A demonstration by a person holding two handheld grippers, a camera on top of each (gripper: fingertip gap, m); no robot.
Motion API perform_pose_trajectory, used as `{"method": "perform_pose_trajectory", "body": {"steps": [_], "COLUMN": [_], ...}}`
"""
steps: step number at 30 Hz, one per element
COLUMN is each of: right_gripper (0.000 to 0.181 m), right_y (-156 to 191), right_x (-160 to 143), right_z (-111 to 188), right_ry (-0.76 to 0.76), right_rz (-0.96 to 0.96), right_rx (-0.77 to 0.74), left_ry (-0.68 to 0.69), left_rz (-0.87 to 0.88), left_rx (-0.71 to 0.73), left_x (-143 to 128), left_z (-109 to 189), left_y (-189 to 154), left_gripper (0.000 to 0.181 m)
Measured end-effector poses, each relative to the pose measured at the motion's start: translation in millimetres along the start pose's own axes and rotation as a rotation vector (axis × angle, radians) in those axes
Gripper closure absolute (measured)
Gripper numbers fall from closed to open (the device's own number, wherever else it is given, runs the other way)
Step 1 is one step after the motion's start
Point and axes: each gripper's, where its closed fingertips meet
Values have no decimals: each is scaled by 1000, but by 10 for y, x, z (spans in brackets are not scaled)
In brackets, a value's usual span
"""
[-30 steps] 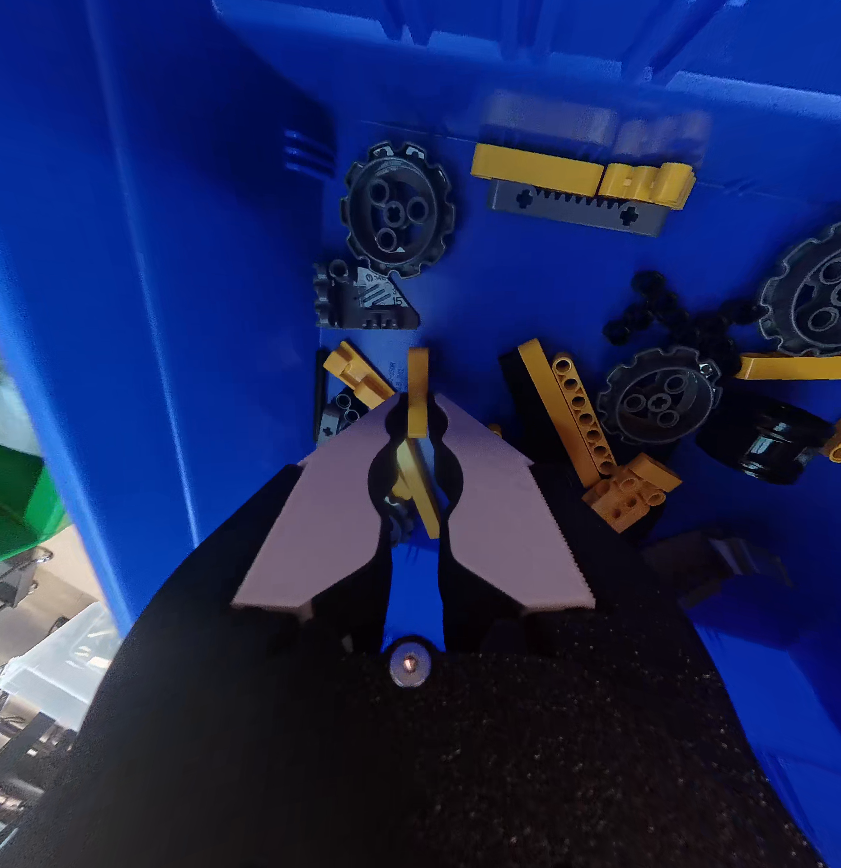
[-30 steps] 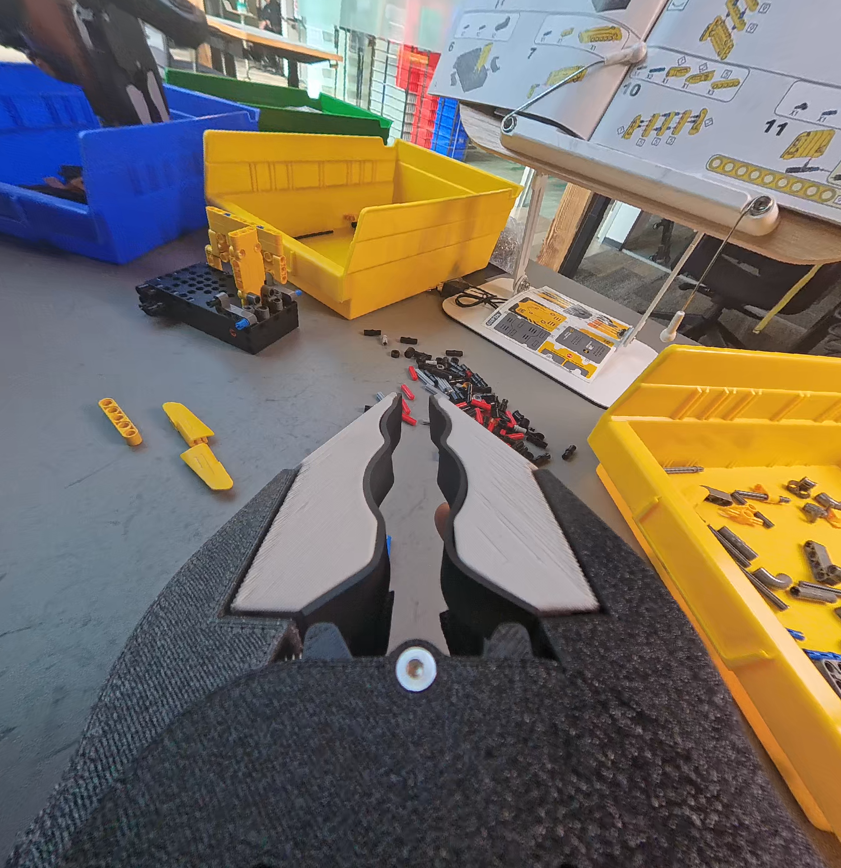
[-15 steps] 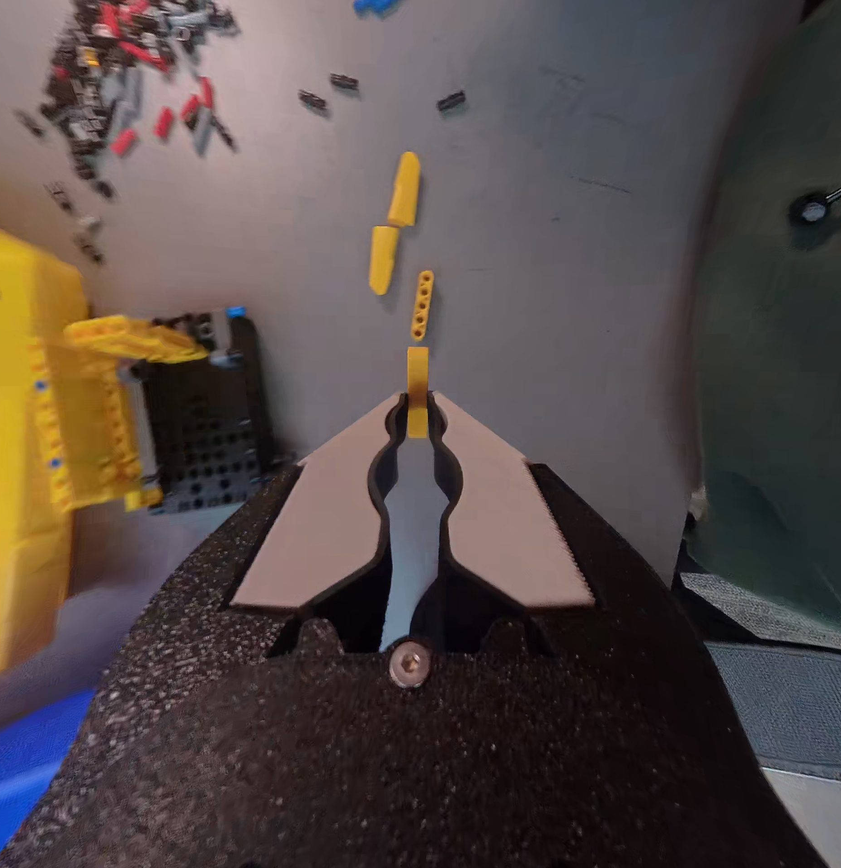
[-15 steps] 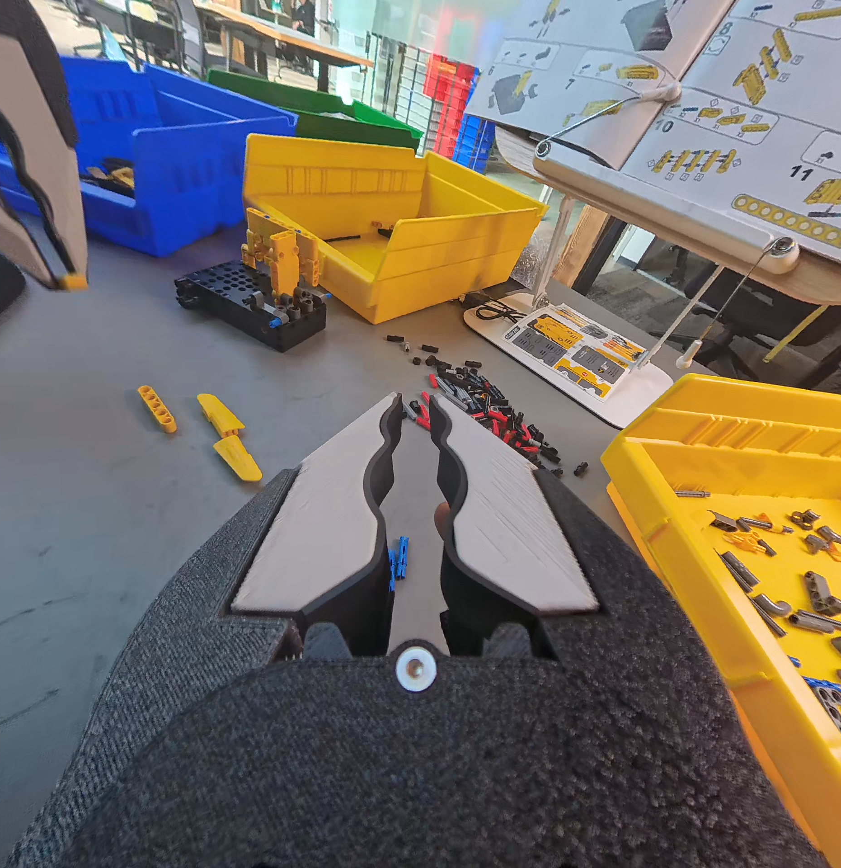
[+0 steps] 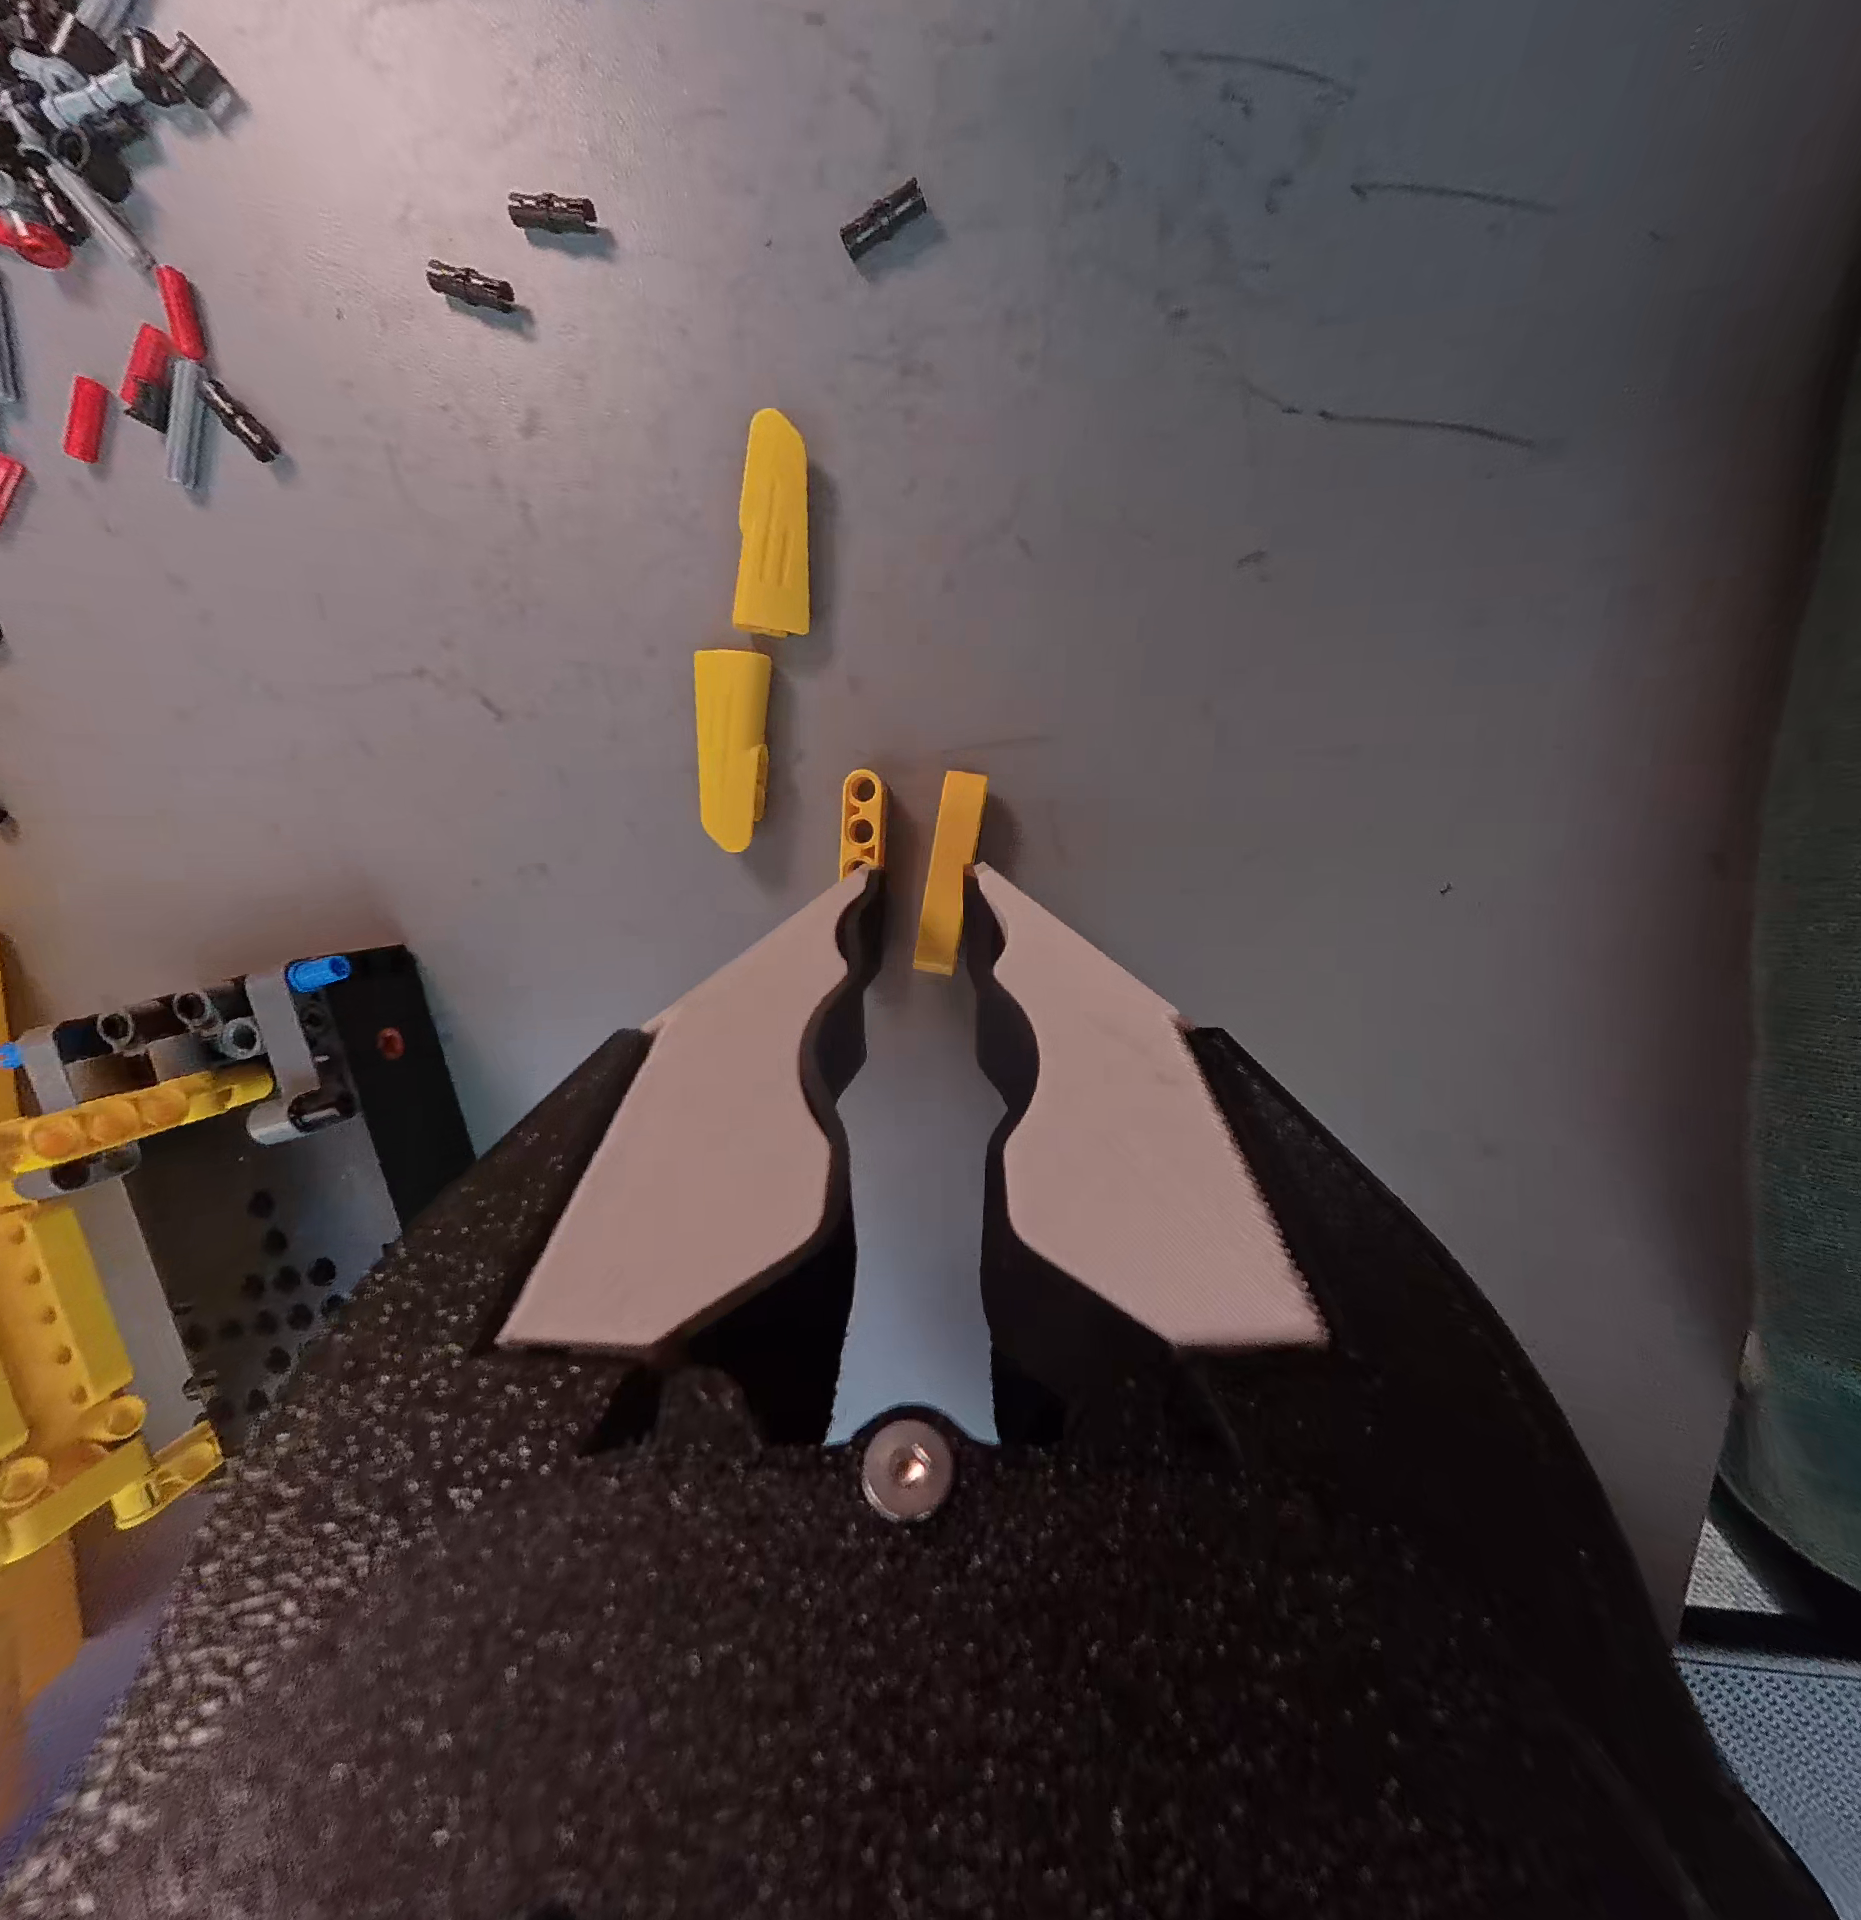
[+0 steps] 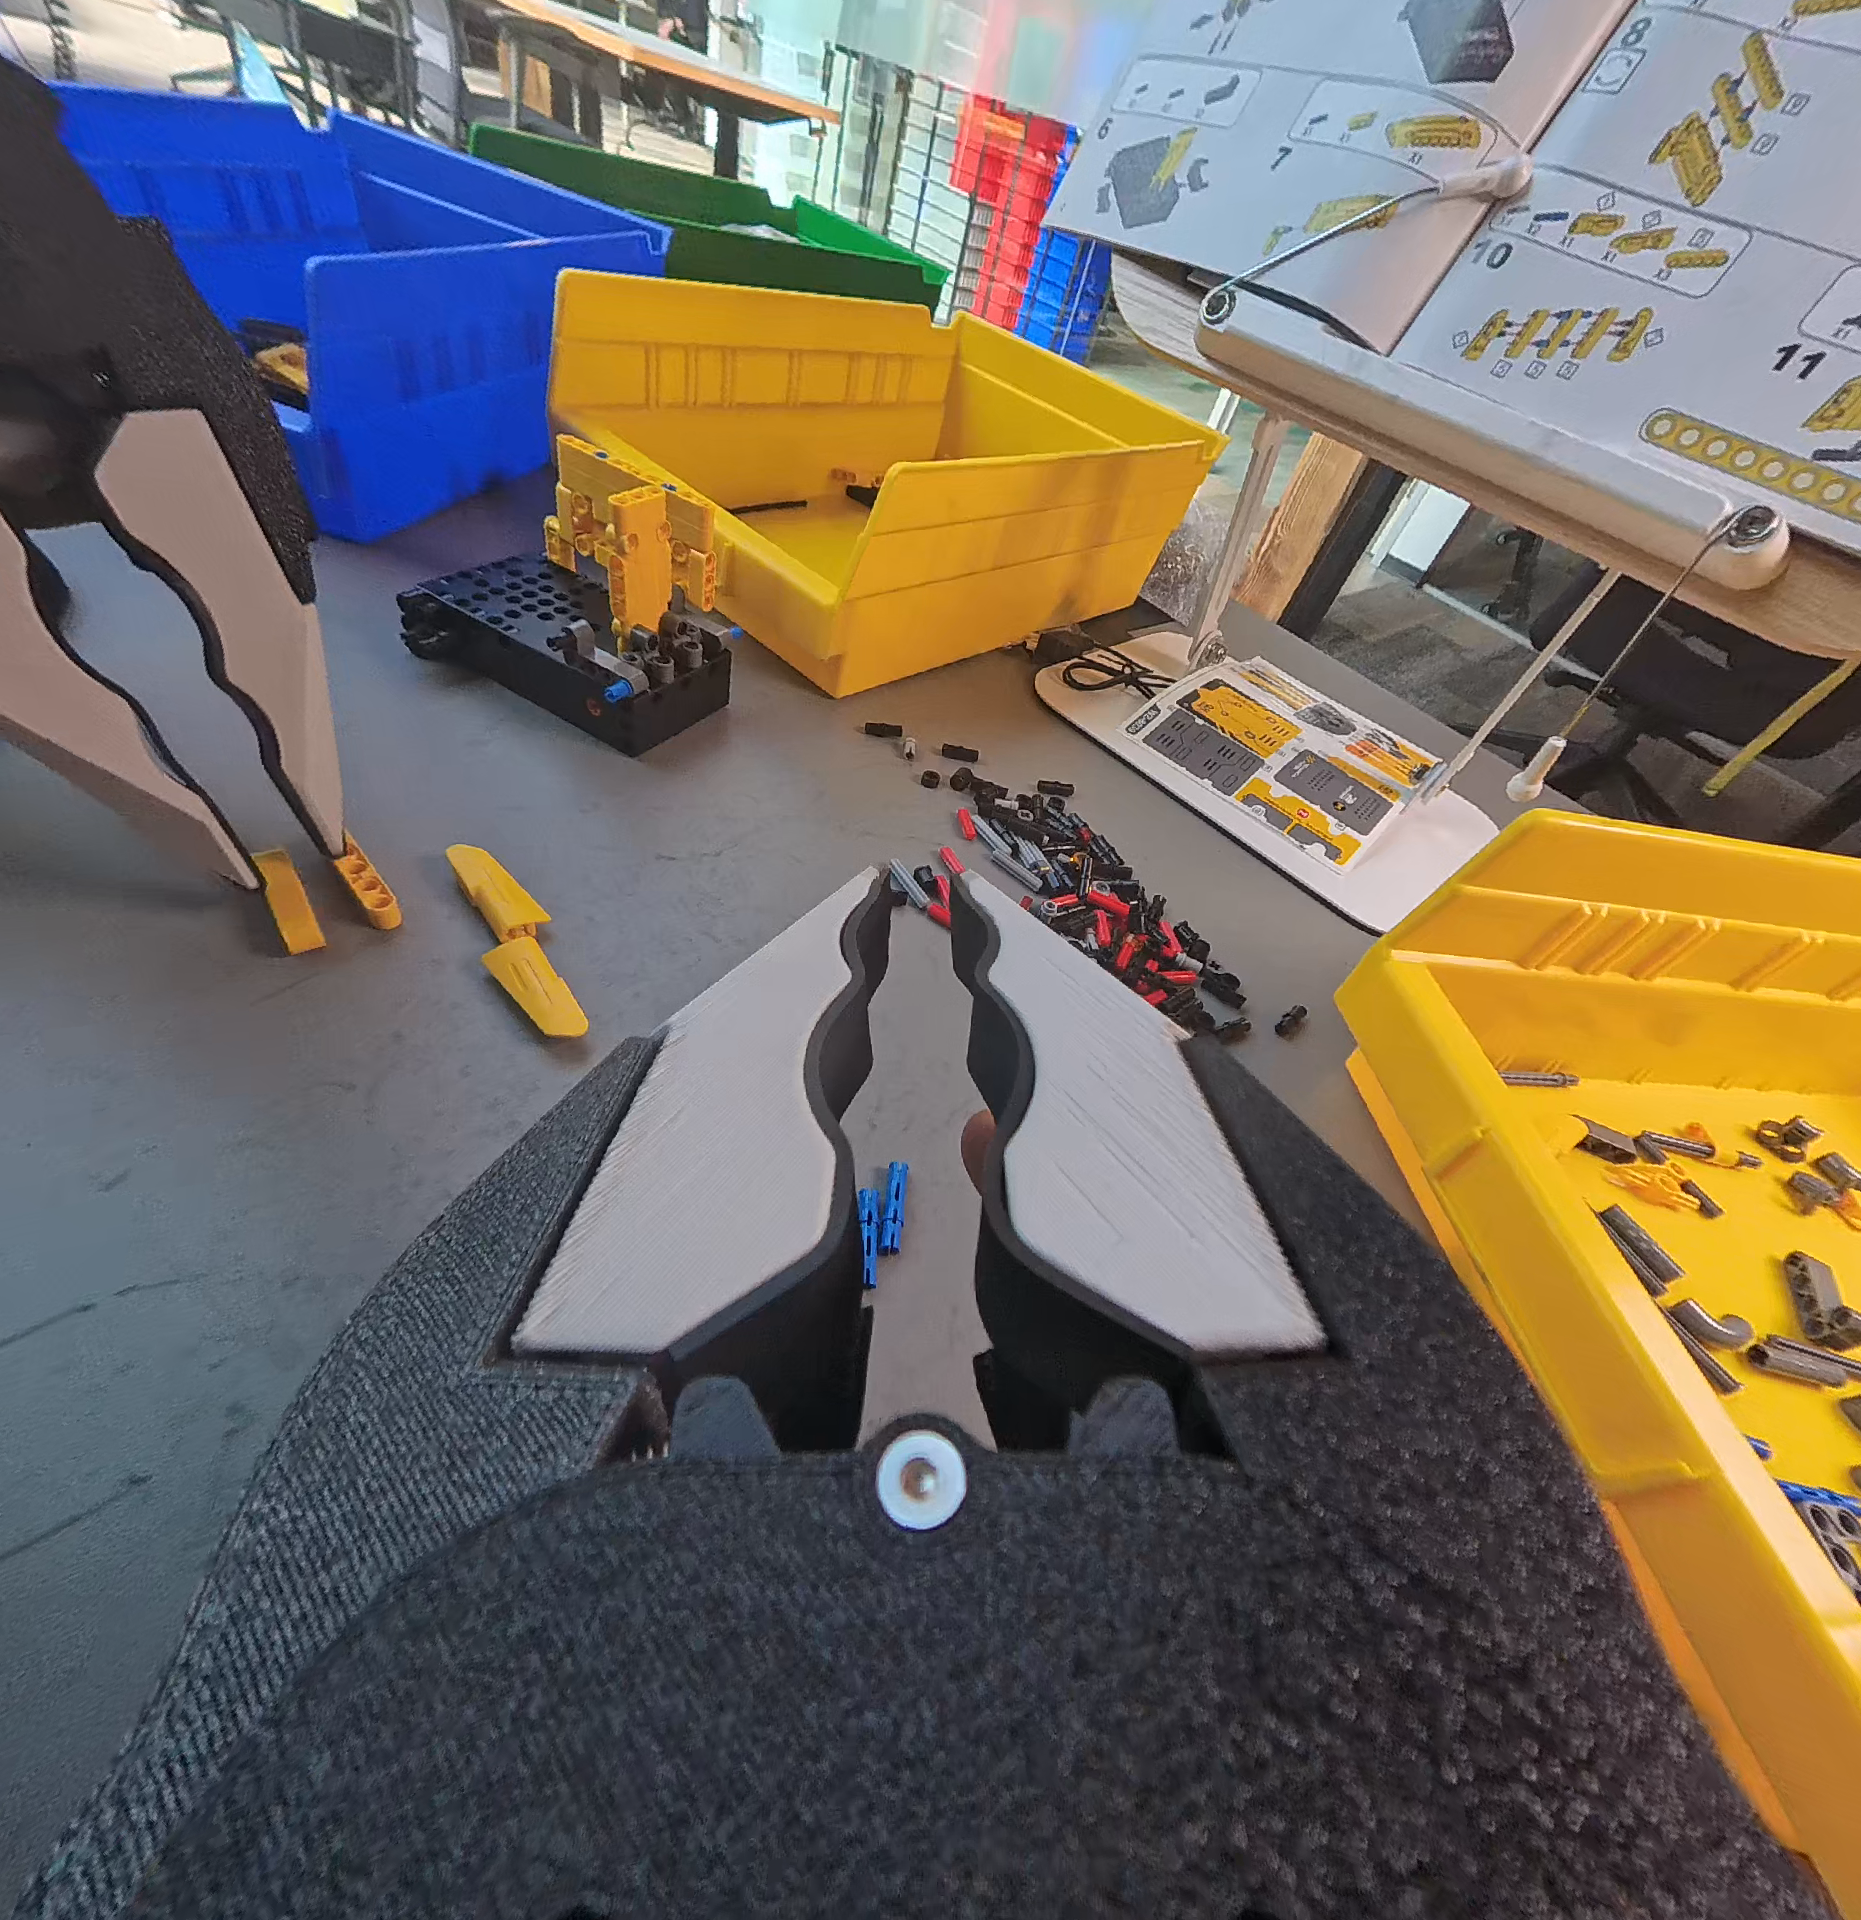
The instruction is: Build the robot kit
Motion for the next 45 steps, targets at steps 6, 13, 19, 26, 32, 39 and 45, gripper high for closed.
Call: {"method": "perform_pose_trajectory", "body": {"steps": [6,13,19,26,32,39,45], "right_gripper": [170,171,171,178,181,181,180], "right_y": [0,-29,-14,-36,-197,-194,-189], "right_x": [6,7,-5,-15,-48,-84,-113], "right_z": [-4,-6,-26,-19,13,-16,-34], "right_ry": [-4,-5,2,10,14,22,35], "right_rz": [-3,-11,-19,-3,-32,-60,-63], "right_rx": [-1,-10,-3,-29,-95,-81,-79], "left_ry": [-295,-921,-939,-732,-519,-3,256], "left_rz": [119,426,666,908,933,967,999], "left_rx": [140,664,956,1076,1038,820,400], "left_x": [174,-160,-1162,-1999,-2301,-2934,-3115], "left_z": [334,1953,2847,3106,2970,2404,1824], "left_y": [236,1017,1570,2461,2876,2942,2572], "left_gripper": [165,172,164,181,181,181,160]}}
Point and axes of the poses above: each gripper's, where its closed fingertips meet, z back along the fingers, x out of its top, y = z × x across the jaws, and after that the axes turned 5 degrees about z, right-handed
